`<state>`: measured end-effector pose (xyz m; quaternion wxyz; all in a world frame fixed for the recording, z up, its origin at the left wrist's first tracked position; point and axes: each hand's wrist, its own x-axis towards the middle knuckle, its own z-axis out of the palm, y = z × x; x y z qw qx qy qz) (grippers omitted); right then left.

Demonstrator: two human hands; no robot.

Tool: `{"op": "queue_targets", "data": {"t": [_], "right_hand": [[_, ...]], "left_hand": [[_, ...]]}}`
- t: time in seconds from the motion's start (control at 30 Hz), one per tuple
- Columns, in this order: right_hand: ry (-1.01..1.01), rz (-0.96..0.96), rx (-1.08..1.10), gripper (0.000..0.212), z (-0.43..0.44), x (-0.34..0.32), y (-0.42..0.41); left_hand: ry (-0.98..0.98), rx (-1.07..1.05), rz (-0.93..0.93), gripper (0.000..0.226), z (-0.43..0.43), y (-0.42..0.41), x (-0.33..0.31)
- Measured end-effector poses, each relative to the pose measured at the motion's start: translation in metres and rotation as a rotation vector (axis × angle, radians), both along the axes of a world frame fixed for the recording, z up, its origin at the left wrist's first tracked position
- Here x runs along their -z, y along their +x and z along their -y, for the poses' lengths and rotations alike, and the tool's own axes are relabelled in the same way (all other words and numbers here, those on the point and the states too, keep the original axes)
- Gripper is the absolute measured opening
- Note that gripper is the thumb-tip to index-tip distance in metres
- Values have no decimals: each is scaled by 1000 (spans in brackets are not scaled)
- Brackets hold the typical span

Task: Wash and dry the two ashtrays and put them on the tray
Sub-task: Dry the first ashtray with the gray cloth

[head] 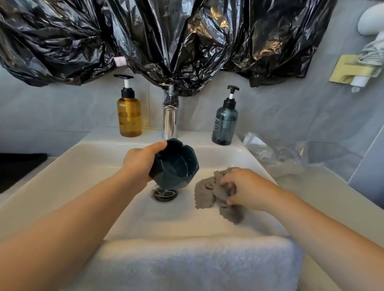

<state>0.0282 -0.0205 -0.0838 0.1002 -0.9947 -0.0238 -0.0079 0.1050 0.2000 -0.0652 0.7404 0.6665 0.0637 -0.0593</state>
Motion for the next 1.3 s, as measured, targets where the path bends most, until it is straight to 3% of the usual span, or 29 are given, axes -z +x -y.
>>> {"op": "queue_targets", "data": {"t": [0.1,0.23,0.4,0.5,0.57,0.7,0.77,0.97,1.03,1.1,1.2,1.3], "right_hand": [[90,54,66,5,10,-4,-3],[398,156,123,24,16,-10,0],[822,354,349,27,14,-15,7],[918,408,432,21,10,-19,8],[1013,480,442,20,10,-23,9],[1407,596,353,23,-7,-39,7],[1389,540,228,8,-22,-39,7],[830,287,187,42,-32,-7,13],[835,189,183,46,-32,-6,15],[945,111,165,36,-34,-4,15],[834,252,223,5,-28,-3,16],[894,351,354,22,-22,-6,15]], "left_hand": [[25,6,20,29,2,2,3],[32,-3,44,21,1,6,4],[62,-26,96,22,-1,6,4],[67,-20,107,27,0,5,2],[68,-14,116,30,0,4,2],[68,21,141,34,0,2,3],[75,41,159,39,1,1,4],[168,29,253,27,4,-1,8],[176,24,242,29,4,0,9],[179,25,230,30,4,1,10],[188,29,233,32,5,2,11],[198,23,228,29,5,2,12]]}}
